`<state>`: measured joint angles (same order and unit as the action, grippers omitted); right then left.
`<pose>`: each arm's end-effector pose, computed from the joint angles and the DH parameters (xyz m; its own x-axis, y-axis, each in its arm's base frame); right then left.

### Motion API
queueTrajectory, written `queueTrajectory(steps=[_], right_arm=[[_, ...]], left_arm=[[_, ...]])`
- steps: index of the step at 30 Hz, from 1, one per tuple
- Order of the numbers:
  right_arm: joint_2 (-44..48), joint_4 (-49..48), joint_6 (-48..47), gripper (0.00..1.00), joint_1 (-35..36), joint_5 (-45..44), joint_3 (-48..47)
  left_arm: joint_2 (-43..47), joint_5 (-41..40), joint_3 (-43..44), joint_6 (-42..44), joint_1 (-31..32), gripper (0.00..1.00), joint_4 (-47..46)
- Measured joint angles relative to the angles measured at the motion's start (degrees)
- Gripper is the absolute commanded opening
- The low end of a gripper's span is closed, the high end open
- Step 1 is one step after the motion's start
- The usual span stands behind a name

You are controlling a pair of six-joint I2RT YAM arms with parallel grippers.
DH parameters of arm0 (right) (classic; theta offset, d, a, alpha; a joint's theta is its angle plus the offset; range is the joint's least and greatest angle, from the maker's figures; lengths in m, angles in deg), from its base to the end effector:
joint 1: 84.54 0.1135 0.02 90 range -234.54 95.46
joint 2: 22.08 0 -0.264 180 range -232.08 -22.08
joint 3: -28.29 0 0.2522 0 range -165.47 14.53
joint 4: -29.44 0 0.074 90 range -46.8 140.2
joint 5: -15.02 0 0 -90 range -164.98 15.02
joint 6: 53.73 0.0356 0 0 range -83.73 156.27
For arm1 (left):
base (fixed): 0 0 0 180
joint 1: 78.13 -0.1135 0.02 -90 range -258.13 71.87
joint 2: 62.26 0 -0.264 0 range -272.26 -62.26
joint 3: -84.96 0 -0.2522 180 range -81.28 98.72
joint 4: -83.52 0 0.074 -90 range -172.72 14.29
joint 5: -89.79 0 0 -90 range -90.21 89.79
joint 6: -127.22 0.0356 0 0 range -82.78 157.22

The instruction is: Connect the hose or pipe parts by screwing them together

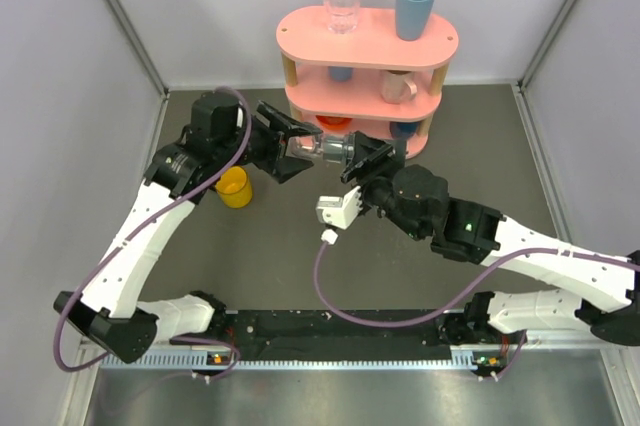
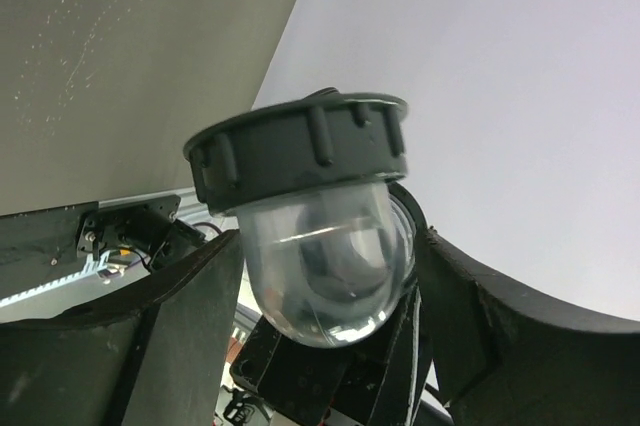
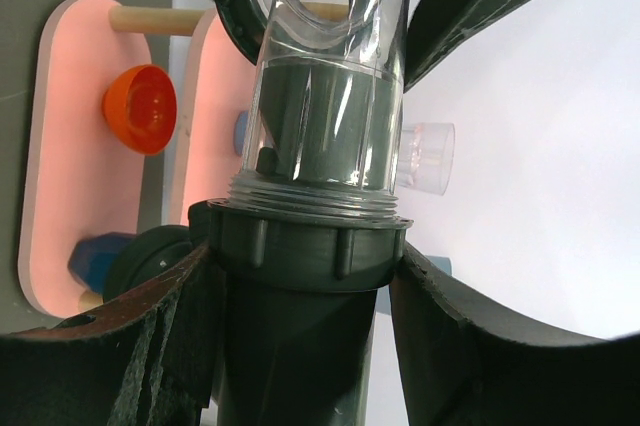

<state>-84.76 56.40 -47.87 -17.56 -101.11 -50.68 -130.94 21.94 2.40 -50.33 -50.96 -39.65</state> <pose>0.1103 0.2194 0.3992 0.6462 -0.7629 -0.0192 -0.1391 -0.0930 -0.9859 0.2069 -0.1213 0.4304 -0.7361 -0.6623 0.1395 -0.3875 0.2434 -0.8892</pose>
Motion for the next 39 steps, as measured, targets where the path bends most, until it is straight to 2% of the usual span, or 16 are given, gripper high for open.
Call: queueTrajectory(steps=[4, 7, 8, 11, 12, 14, 15, 19, 25, 28, 31, 34, 35, 36, 37, 39], right_arm=[[-0.7, -1.51, -0.11, 0.0, 0.22, -0.66, 0.0], [-1.25, -1.73, 0.35, 0.0, 0.44, -1.01, 0.04], [-1.36, -2.03, 0.83, 0.0, 0.48, -1.11, 0.04], [-1.77, -2.01, 3.69, 0.0, 0.48, -1.46, -0.61], [-2.05, -0.9, 5.2, 0.0, 0.48, -1.57, -1.44], [-3.56, 3.26, 9.92, 0.0, 0.39, -1.11, -4.63], [-4.48, 5.77, 13.4, 0.0, 0.37, -0.35, -6.8], [-6.71, 15.15, 26.58, 0.0, -3.26, 6.43, -13.7], [-6.16, 20.7, 45.72, 0.0, -15.65, 26.73, -17.73], [-5.73, 21.64, 51.98, 0.0, -20.76, 34.91, -17.73], [-5.68, 22.14, 56.52, 0.0, -22.69, 42.29, -17.55], [-5.53, 22.01, 59.89, 0.0, -23.28, 48.43, -16.22], [-5.44, 22.05, 60.41, 0.0, -23.28, 49.27, -15.89], [-5.29, 22.01, 60.78, 0.0, -23.3, 49.81, -15.34], [-4.96, 21.99, 61.13, 0.0, -23.34, 50.05, -14.73], [-4.24, 22.05, 61.24, 0.0, -23.65, 49.66, -13.51]], left_arm=[[-0.59, -0.07, 0.0, -0.55, 0.31, 0.64, -0.15], [-0.59, -0.61, -0.02, -0.85, 0.35, 0.45, -0.44], [-0.59, -0.96, -0.22, -1.05, 0.31, 0.32, -1.2], [-0.26, -1.99, -2.49, -0.37, 0.26, 0.2, -6.49], [0.13, -2.05, -3.96, -0.11, 0.26, 0.11, -8.63], [1.46, -2.82, -8.37, 0.39, 0.24, 0.01, -14.91], [2.32, -3.19, -11.23, 0.66, 0.02, 0.0, -18.95], [5.88, -2.05, -22.12, 2.8, -0.02, 0.0, -36.02], [7.58, 2.8, -34.21, 9.27, 0.26, 0.0, -62.49], [7.43, 5.18, -37.31, 11.19, 0.5, 0.0, -71.41], [7.13, 7.89, -39.5, 12.09, 0.98, 0.0, -79.6], [6.69, 8.57, -39.69, 13.77, 1.01, 0.0, -83.87], [6.67, 8.7, -39.69, 14.19, 1.01, 0.03, -84.17], [6.69, 8.74, -39.69, 14.56, 1.01, 0.21, -84.08], [6.8, 8.74, -39.69, 14.99, 1.01, 0.33, -83.71], [7.23, 8.96, -39.74, 15.76, 1.01, 0.44, -82.05]])
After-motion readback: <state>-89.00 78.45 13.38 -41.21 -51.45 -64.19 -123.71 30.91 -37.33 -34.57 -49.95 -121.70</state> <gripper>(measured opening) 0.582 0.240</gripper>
